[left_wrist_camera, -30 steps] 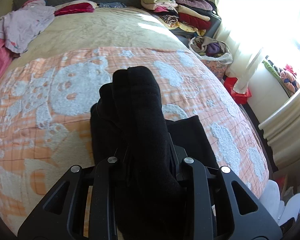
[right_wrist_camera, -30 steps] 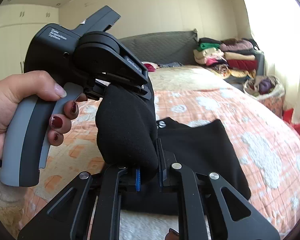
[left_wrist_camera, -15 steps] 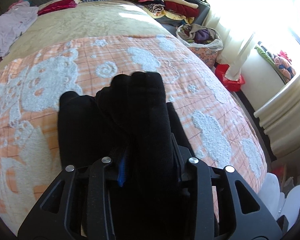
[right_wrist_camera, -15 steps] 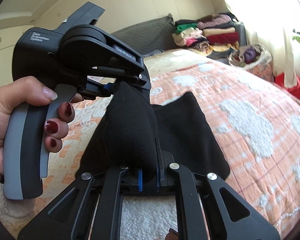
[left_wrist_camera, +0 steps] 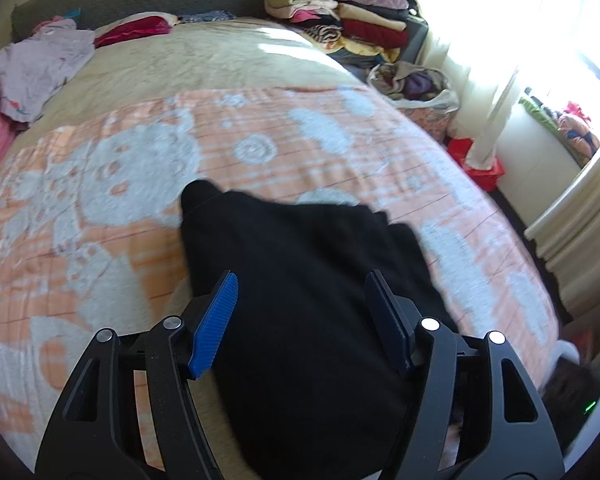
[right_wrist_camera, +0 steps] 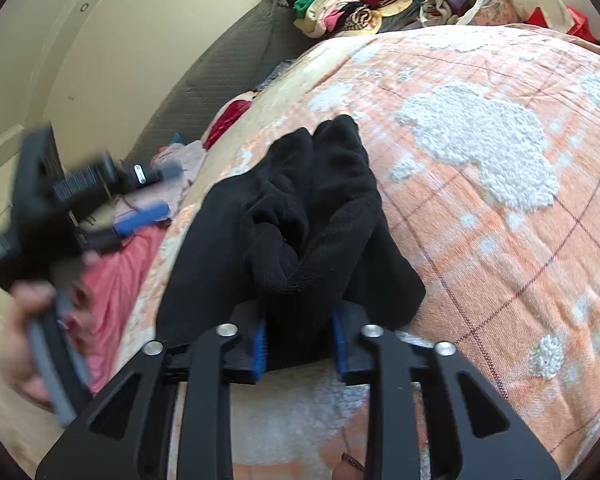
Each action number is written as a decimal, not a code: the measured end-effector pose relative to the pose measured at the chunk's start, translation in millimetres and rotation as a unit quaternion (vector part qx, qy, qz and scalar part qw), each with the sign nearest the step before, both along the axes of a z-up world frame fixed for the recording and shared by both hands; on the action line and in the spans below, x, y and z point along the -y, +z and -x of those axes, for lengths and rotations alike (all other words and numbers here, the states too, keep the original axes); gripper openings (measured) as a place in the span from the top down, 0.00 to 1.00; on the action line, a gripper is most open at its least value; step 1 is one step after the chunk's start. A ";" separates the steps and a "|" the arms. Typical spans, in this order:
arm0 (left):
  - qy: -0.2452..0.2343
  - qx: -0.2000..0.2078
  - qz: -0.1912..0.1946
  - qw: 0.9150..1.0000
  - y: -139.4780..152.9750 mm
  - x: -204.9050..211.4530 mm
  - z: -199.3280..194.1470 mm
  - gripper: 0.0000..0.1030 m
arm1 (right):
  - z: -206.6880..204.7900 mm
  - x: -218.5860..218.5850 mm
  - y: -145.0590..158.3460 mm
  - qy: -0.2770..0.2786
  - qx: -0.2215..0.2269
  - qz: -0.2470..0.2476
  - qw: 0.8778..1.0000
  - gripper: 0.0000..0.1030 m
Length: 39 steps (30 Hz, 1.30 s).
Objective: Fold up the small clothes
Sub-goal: 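Lift the held edge with both tools and fold it over the bundle, then press the folded bundle flat and open both tools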
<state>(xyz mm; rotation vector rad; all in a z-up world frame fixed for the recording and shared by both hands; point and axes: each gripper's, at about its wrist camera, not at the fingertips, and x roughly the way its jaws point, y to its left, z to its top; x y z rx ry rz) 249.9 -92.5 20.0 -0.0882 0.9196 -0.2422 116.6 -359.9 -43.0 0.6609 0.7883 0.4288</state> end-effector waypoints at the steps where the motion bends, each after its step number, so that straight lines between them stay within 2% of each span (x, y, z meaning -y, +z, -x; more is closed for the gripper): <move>1: 0.003 -0.004 -0.008 1.000 -7.9 -6.1 3.6 0.43 | -1.8 1.3 3.5 0.010 0.003 -0.012 1.000 0.53; 2: 0.002 -0.008 -0.008 1.000 -12.7 -10.3 6.1 0.43 | -11.8 7.4 7.5 0.019 0.003 -0.022 1.000 0.41; 3: 0.001 -0.012 -0.006 1.000 -18.3 -13.9 10.0 0.43 | -17.8 9.7 12.1 0.025 0.003 -0.030 0.999 0.38; 7: -0.008 -0.026 -0.014 1.000 -38.7 -16.4 23.1 0.43 | -52.6 9.5 21.1 0.054 -0.016 -0.029 0.998 0.38; 11: -0.010 -0.018 -0.025 0.999 -43.2 -14.2 30.9 0.43 | -84.9 -2.5 18.8 0.082 -0.049 0.002 0.995 0.38; 13: -0.013 -0.014 -0.031 0.999 -42.0 -12.9 34.0 0.43 | -98.3 -11.2 16.3 0.091 -0.063 0.033 0.993 0.42; 14: -0.014 -0.013 -0.035 0.999 -41.4 -12.0 34.8 0.43 | -97.5 -13.6 14.2 0.091 -0.065 0.044 0.993 0.47; 16: -0.015 -0.012 -0.036 0.999 -40.8 -11.2 35.9 0.43 | -106.3 -20.8 15.1 0.106 -0.062 0.072 0.990 0.59; 17: -0.016 -0.012 -0.038 0.999 -40.3 -10.8 36.4 0.43 | -106.3 -23.2 16.0 0.110 -0.059 0.080 0.989 0.71; 18: -0.016 -0.012 -0.039 0.999 -39.6 -10.4 37.1 0.43 | -107.9 -27.9 20.3 0.121 -0.054 0.090 0.987 0.76; 20: -0.016 -0.010 -0.040 0.999 -37.8 -10.1 39.1 0.43 | -105.5 -34.6 34.3 0.135 -0.028 0.114 0.984 0.79; 25: -0.016 -0.001 -0.041 0.999 -33.2 -9.2 44.1 0.41 | -102.1 -36.9 66.9 0.155 0.065 0.137 0.976 0.81; 27: -0.017 -0.003 -0.033 0.999 -32.8 -9.0 45.0 0.40 | -105.8 -32.7 57.5 0.149 0.061 0.151 0.975 0.81; 30: -0.025 -0.016 -0.031 0.999 -39.9 -5.1 45.8 0.39 | -115.1 -25.6 21.5 0.136 0.006 0.176 0.975 0.81; 32: -0.028 -0.019 -0.028 0.999 -43.1 -3.1 46.5 0.39 | -112.8 -16.0 5.1 0.123 -0.010 0.156 0.980 0.77; 35: -0.028 -0.018 -0.031 0.999 -44.1 -0.9 48.5 0.39 | -110.1 -9.7 -0.5 0.104 -0.019 0.135 0.985 0.73; 39: -0.026 -0.021 -0.027 0.999 -44.2 -1.0 49.4 0.39 | -101.7 -16.4 6.7 0.094 -0.007 0.169 0.981 0.69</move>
